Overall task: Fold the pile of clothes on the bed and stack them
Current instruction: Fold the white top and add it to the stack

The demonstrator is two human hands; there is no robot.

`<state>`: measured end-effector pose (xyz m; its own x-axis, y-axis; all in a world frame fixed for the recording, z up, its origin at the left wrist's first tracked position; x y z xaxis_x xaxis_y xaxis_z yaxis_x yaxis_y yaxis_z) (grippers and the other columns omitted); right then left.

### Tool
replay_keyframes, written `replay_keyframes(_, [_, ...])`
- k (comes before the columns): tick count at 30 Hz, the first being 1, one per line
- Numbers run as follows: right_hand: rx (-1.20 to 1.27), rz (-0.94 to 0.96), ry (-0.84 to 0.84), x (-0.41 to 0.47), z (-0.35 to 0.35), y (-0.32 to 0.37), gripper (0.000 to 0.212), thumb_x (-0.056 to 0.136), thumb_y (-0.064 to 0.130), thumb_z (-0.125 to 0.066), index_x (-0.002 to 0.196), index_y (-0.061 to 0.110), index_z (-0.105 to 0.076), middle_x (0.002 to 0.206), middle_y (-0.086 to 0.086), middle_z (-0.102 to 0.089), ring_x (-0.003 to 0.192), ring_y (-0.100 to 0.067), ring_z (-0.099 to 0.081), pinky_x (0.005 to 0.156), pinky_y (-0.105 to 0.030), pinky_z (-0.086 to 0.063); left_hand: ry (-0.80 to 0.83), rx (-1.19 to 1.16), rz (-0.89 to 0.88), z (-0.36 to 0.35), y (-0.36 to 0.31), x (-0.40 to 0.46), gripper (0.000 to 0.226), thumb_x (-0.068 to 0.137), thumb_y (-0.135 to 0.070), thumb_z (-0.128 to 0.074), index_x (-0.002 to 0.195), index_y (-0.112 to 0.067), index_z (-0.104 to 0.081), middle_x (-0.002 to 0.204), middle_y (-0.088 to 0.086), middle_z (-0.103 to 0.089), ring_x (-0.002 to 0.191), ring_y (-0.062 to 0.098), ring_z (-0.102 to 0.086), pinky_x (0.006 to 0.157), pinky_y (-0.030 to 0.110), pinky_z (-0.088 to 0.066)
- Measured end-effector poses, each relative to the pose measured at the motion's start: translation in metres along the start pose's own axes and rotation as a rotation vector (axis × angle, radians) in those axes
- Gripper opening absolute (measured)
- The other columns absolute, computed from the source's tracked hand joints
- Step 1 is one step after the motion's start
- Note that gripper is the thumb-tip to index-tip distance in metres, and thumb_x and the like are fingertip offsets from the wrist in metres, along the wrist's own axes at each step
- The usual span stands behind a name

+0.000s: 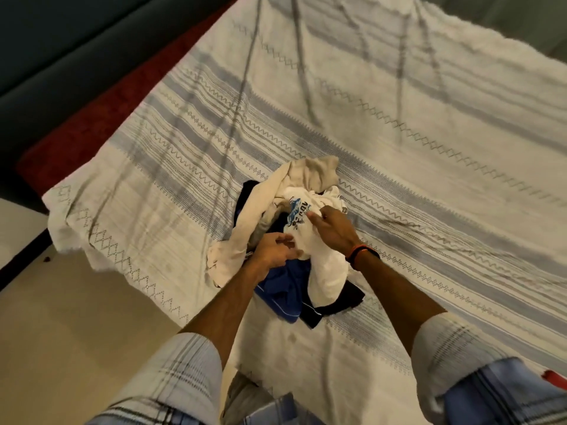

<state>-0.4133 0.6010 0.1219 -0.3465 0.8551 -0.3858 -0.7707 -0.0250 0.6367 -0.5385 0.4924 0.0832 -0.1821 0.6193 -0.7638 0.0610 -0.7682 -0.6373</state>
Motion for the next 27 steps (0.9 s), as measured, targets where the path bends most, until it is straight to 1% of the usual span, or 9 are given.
replay_keyframes(6, [0.336,0.014,-0.137,-0.048,0.052,0.021,0.042,0.098,0.046,-0.052,0.085,0.008,-0.061,0.083,-0.008,-0.063,0.074,-0.025,-0.058,0.063,-0.032,-0.044,-0.044,0.138,-0.14,-0.032,-0.021,-0.059,0.039,0.076,-0.007,-0.082,0.109,0.001,-0.064,0.101,0.008,-0.067,0.097,0.02,-0.06,0.08,0.031,-0.05])
replay_keyframes(10, [0.559,0.041,-0.167,-0.08,0.08,0.024,0.061,0.09,0.056,-0.055,0.079,-0.005,-0.054,0.071,-0.012,-0.051,0.065,-0.024,-0.051,0.056,-0.038,-0.044,-0.208,0.17,-0.239,-0.033,-0.026,-0.089,0.024,0.079,-0.021,-0.08,0.085,-0.01,-0.06,0.086,0.006,-0.063,0.095,0.026,-0.063,0.088,0.031,-0.049])
replay_keyframes(13, [0.725,0.085,-0.167,-0.111,0.104,0.034,0.036,0.099,0.036,-0.055,0.079,0.007,-0.049,0.068,-0.007,-0.04,0.06,-0.017,-0.041,0.049,-0.026,-0.035,-0.263,0.174,-0.311,-0.028,-0.028,-0.114,0.025,0.089,-0.021,-0.067,0.064,-0.019,-0.064,0.085,0.008,-0.071,0.09,0.026,-0.066,0.091,0.039,-0.053])
replay_keyframes(15, [0.807,0.101,-0.157,-0.129,0.117,0.039,0.025,0.1,0.025,-0.056,0.08,0.011,-0.049,0.068,-0.007,-0.041,0.059,-0.016,-0.04,0.048,-0.024,-0.034,-0.239,0.129,-0.372,-0.031,-0.039,-0.136,0.031,0.093,-0.015,-0.057,0.064,-0.017,-0.069,0.08,0.006,-0.073,0.085,0.027,-0.068,0.088,0.043,-0.055])
replay_keyframes(18, [0.906,0.13,-0.126,-0.151,0.126,0.043,0.023,0.096,0.009,-0.059,0.076,0.013,-0.05,0.064,-0.004,-0.045,0.053,-0.015,-0.043,0.046,-0.023,-0.037,-0.137,0.004,-0.44,-0.042,-0.056,-0.171,0.031,0.103,-0.018,-0.042,0.087,-0.009,-0.066,0.087,0.008,-0.073,0.084,0.025,-0.068,0.078,0.036,-0.053])
replay_keyframes(20, [1.012,0.132,-0.119,-0.168,0.131,0.049,0.024,0.095,0.0,-0.059,0.076,0.013,-0.052,0.062,-0.001,-0.048,0.052,-0.012,-0.046,0.046,-0.02,-0.042,-0.078,0.029,-0.507,-0.053,-0.068,-0.191,0.02,0.096,-0.03,-0.059,0.093,-0.011,-0.062,0.1,0.01,-0.071,0.09,0.023,-0.067,0.08,0.036,-0.053])
replay_keyframes(22, [1.141,0.158,-0.106,-0.183,0.135,0.06,0.02,0.094,-0.007,-0.056,0.082,0.01,-0.055,0.064,0.001,-0.053,0.056,-0.009,-0.052,0.054,-0.018,-0.048,-0.065,0.186,-0.541,-0.062,-0.074,-0.201,0.052,0.07,-0.054,-0.079,0.096,-0.013,-0.062,0.101,0.005,-0.07,0.094,0.021,-0.067,0.086,0.037,-0.055])
replay_keyframes(24, [1.217,0.188,-0.095,-0.197,0.138,0.073,0.02,0.093,-0.01,-0.055,0.087,0.009,-0.055,0.061,0.005,-0.058,0.059,-0.007,-0.058,0.066,-0.021,-0.053,-0.096,0.297,-0.573,-0.067,-0.08,-0.208,0.055,0.064,-0.057,-0.081,0.093,-0.013,-0.063,0.091,0.001,-0.07,0.086,0.018,-0.066,0.084,0.035,-0.054])
replay_keyframes(27, [1.25,0.213,-0.139,-0.219,0.148,0.089,0.02,0.092,-0.012,-0.056,0.091,0.008,-0.055,0.067,0.005,-0.061,0.07,-0.009,-0.062,0.077,-0.025,-0.056,-0.127,0.207,-0.621,-0.064,-0.087,-0.216,0.047,0.07,-0.053,-0.072,0.092,-0.012,-0.067,0.09,0.006,-0.073,0.088,0.026,-0.069,0.086,0.047,-0.056])
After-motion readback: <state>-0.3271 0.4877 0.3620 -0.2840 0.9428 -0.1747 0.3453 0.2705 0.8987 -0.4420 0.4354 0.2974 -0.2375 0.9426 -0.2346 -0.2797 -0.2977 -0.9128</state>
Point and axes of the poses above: each hand's wrist, its own x-axis towards the middle knuckle, its own z-axis out of the back of the hand, y = z × x, the point moved 7 cm from there along x, towards the middle knuckle
